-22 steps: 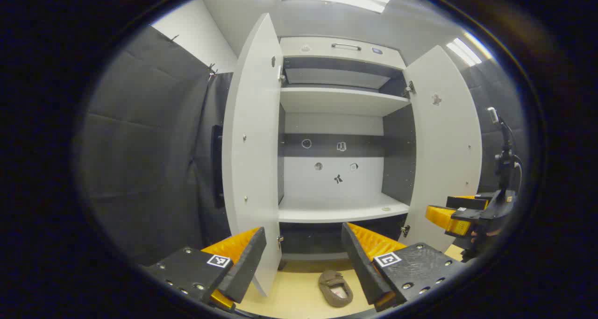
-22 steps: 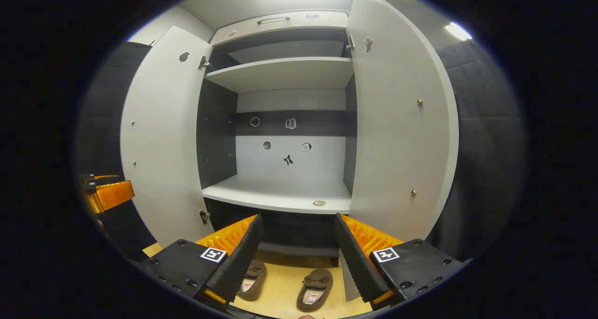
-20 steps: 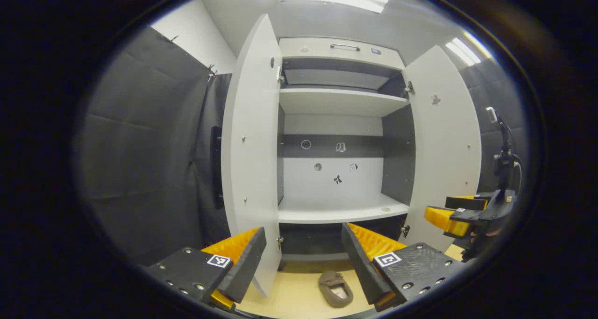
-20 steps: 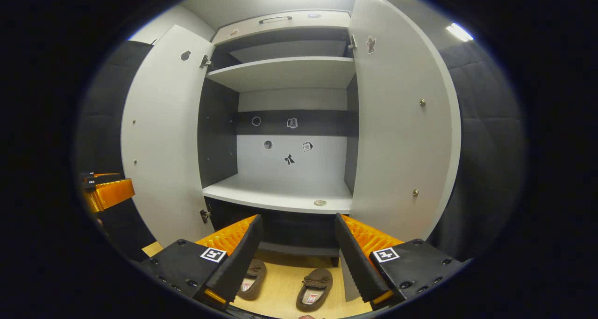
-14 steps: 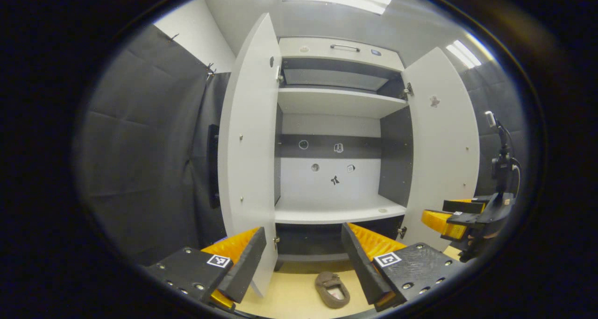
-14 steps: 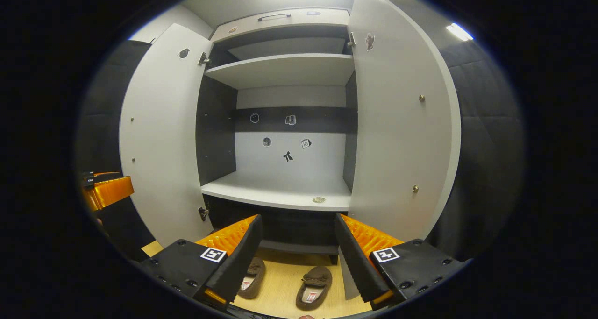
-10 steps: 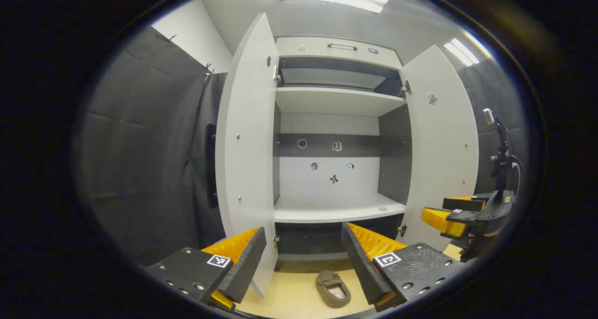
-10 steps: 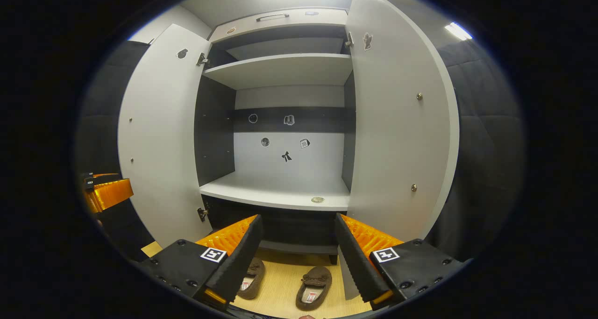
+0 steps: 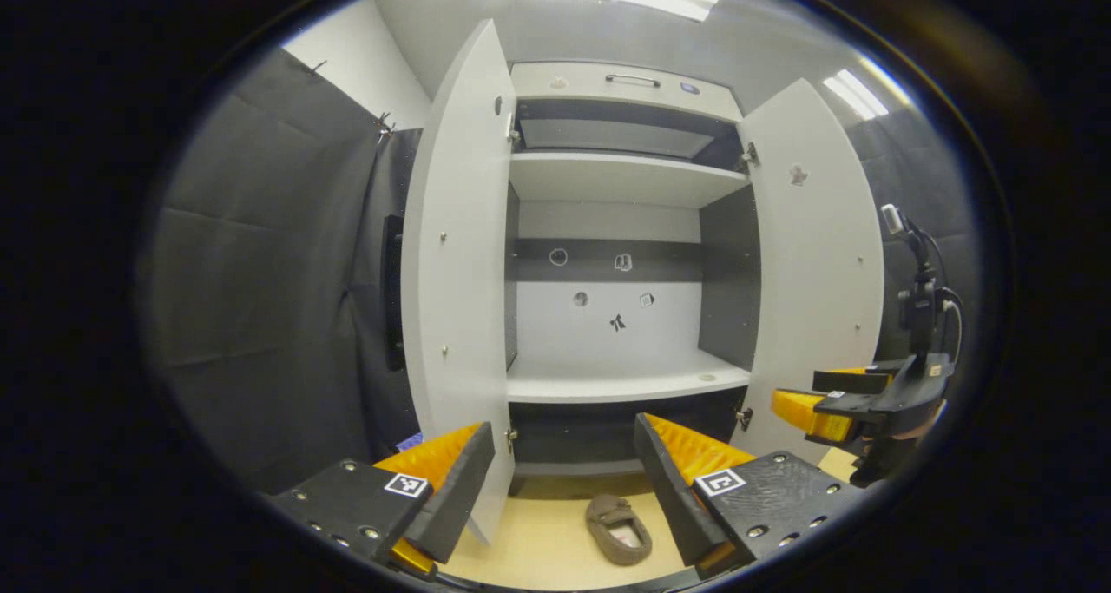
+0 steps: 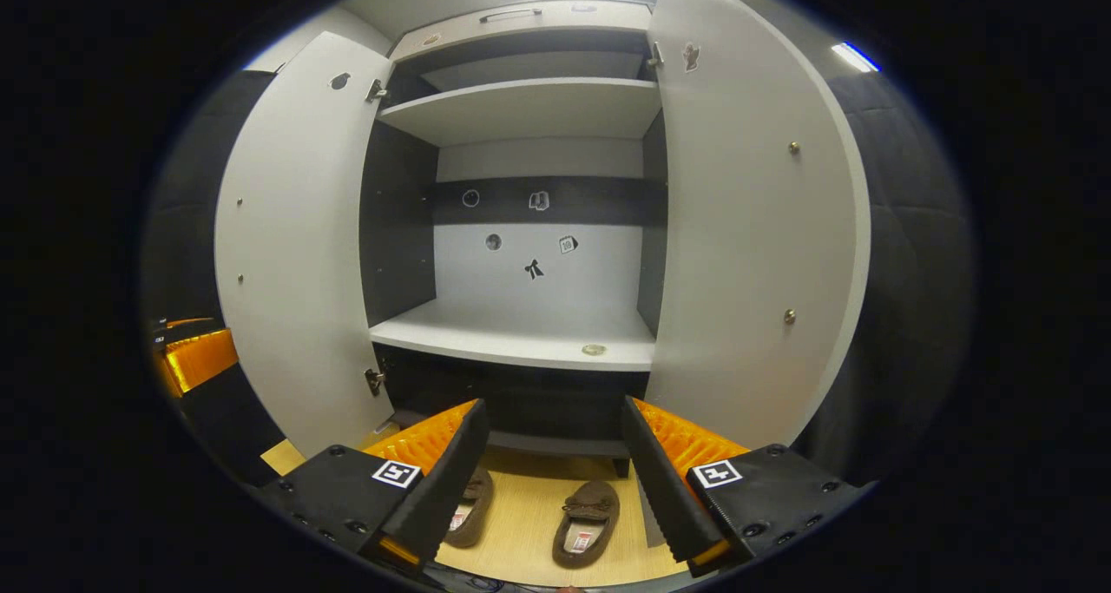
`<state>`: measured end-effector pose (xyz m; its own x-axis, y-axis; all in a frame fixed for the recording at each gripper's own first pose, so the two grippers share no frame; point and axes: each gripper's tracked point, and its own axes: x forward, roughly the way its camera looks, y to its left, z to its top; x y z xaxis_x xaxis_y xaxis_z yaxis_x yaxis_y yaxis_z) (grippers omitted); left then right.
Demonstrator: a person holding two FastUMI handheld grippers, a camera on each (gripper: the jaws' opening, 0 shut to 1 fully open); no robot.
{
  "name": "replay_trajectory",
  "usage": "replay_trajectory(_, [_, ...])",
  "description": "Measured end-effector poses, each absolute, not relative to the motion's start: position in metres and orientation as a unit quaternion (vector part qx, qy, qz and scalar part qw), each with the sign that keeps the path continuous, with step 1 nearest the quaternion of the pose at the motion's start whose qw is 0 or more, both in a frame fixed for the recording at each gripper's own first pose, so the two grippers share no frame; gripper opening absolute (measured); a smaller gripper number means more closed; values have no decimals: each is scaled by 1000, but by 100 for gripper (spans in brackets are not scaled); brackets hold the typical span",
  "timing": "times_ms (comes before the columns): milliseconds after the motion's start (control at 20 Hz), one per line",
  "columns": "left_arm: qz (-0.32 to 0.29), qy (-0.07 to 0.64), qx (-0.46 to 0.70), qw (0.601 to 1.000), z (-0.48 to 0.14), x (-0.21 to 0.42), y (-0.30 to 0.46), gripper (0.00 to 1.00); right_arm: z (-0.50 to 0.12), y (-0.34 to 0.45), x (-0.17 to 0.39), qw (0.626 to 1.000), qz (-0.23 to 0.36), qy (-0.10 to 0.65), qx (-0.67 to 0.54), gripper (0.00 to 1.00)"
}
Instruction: Grab one shoe with the right hand and put it into the shoe cabinet, grab the other shoe with the left hand and put it into the shoe cabinet; then close the right door with the right hand and the left door with the left hand.
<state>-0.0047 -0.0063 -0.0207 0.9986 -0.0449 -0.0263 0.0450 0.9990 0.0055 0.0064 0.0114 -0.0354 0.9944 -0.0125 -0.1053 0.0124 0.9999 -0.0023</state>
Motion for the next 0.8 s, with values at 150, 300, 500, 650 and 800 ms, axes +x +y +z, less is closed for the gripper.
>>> replay_trajectory(150, [-33,15,1,999,-29,-7,-9,95,-42,24,6,998,6,59,-6,98])
replay_trajectory(300, [-43,14,-19,999,-32,-6,-11,95,-54,33,9,997,11,72,-8,98])
replay_trajectory(500, [-59,26,-20,998,-50,-1,-11,95,-72,47,12,997,28,78,6,98])
replay_trajectory(650, [-74,40,-27,996,-61,3,-17,95,-102,46,16,994,20,110,7,97])
replay_trajectory(800, [-103,57,-38,992,-69,4,-34,95,-137,43,20,987,12,156,19,98])
